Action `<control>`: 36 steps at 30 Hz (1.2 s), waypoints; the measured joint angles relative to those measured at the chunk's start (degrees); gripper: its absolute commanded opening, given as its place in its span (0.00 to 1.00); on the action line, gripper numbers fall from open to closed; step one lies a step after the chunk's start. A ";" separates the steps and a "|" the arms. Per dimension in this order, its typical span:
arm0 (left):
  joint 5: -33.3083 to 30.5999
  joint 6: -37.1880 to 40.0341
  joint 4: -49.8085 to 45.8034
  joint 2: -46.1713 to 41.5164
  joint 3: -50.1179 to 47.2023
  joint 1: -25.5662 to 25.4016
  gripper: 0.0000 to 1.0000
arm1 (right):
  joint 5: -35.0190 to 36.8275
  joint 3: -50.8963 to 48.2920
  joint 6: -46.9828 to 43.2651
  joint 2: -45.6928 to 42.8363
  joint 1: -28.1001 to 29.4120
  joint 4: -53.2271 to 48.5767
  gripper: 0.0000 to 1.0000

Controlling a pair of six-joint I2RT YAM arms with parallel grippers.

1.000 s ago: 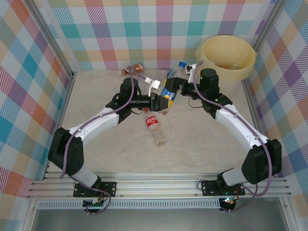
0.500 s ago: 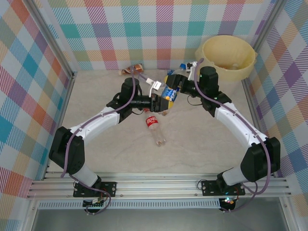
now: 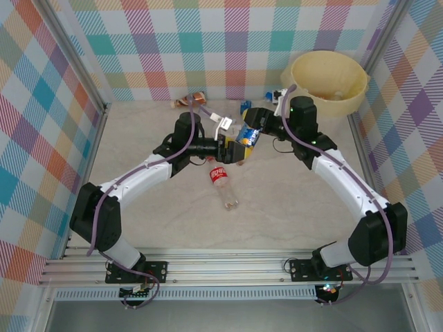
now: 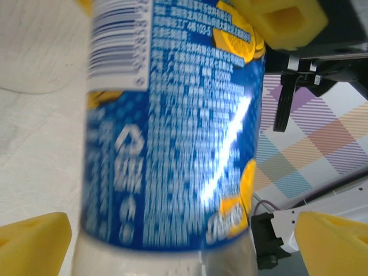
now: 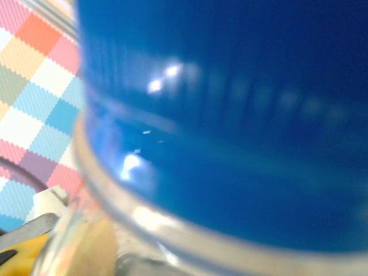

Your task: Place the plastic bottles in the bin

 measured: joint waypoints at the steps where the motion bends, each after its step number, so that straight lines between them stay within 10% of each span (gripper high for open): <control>1: -0.66 0.09 0.02 -0.52 -0.24 0.00 1.00 | 1.09 0.00 -0.46 -0.79 -0.68 -0.87 0.54; 7: -11.43 1.07 -1.88 -4.15 -1.51 -0.07 1.00 | 6.36 0.00 -3.89 -3.89 -4.76 -4.94 0.53; 23: -72.24 -10.71 -17.40 -16.65 -11.17 0.02 1.00 | 23.89 14.32 -20.00 -2.12 -8.17 -9.90 0.50; 36: -84.74 -20.00 -26.49 -19.89 -14.43 1.20 1.00 | 25.79 29.70 -22.16 7.37 -15.17 -5.44 0.50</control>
